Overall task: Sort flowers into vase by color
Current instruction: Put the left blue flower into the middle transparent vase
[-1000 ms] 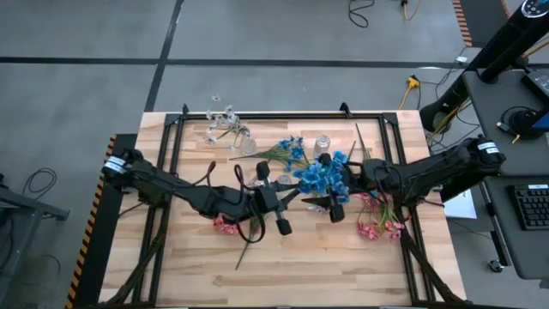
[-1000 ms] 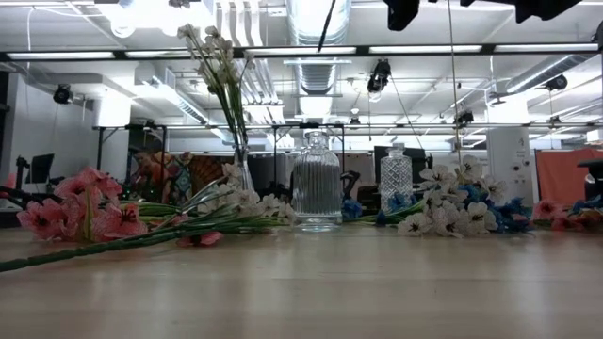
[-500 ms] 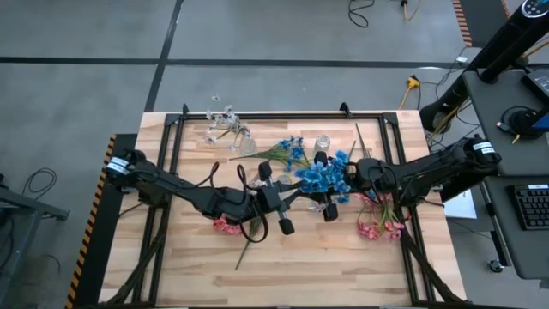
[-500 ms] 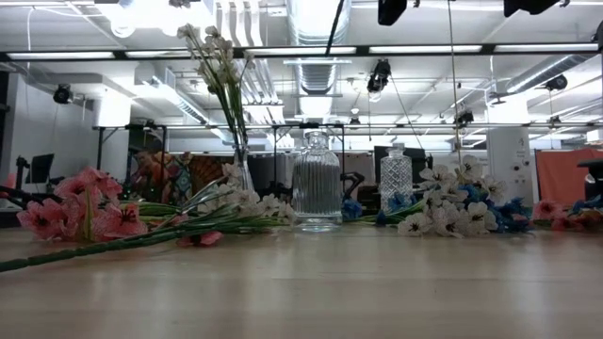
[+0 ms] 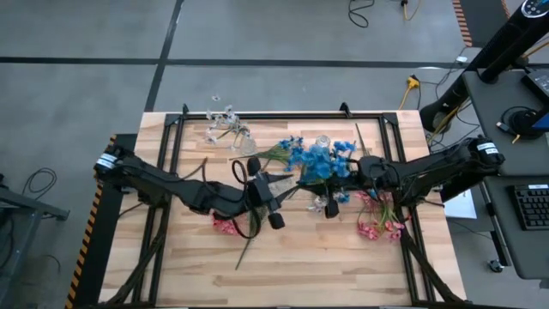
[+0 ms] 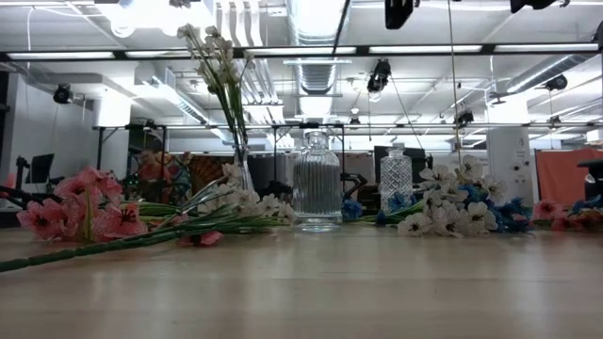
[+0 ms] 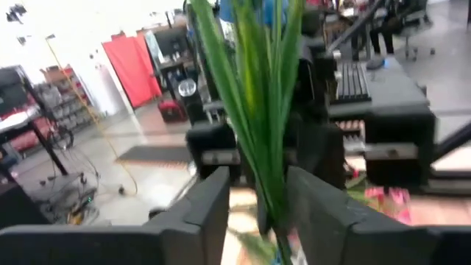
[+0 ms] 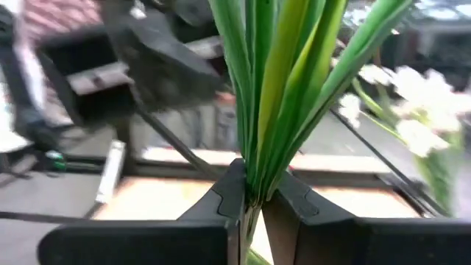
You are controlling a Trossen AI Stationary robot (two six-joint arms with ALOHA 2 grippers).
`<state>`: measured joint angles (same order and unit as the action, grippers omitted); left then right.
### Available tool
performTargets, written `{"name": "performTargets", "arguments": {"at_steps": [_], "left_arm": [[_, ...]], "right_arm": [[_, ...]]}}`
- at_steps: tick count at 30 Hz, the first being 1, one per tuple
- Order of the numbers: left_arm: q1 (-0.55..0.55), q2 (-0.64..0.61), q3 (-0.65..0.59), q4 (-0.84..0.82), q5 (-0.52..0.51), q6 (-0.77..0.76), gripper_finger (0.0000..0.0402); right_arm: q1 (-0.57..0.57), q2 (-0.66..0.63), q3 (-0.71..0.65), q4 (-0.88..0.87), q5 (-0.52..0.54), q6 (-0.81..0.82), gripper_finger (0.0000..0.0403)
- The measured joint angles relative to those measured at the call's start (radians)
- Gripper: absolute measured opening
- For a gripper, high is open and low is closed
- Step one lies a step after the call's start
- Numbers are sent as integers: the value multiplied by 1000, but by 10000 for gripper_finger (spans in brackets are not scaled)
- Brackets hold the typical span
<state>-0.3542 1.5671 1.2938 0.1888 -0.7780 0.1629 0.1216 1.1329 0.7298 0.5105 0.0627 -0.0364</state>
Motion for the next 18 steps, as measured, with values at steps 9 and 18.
{"name": "performTargets", "arguments": {"at_steps": [9,18], "left_arm": [[-31,-160,0,-491,1,-316,164],[-87,-227,0,-732,48,-556,162]], "right_arm": [[-126,-86,40,-283,178,-34,27],[-307,-101,45,-299,-109,83,27]]}}
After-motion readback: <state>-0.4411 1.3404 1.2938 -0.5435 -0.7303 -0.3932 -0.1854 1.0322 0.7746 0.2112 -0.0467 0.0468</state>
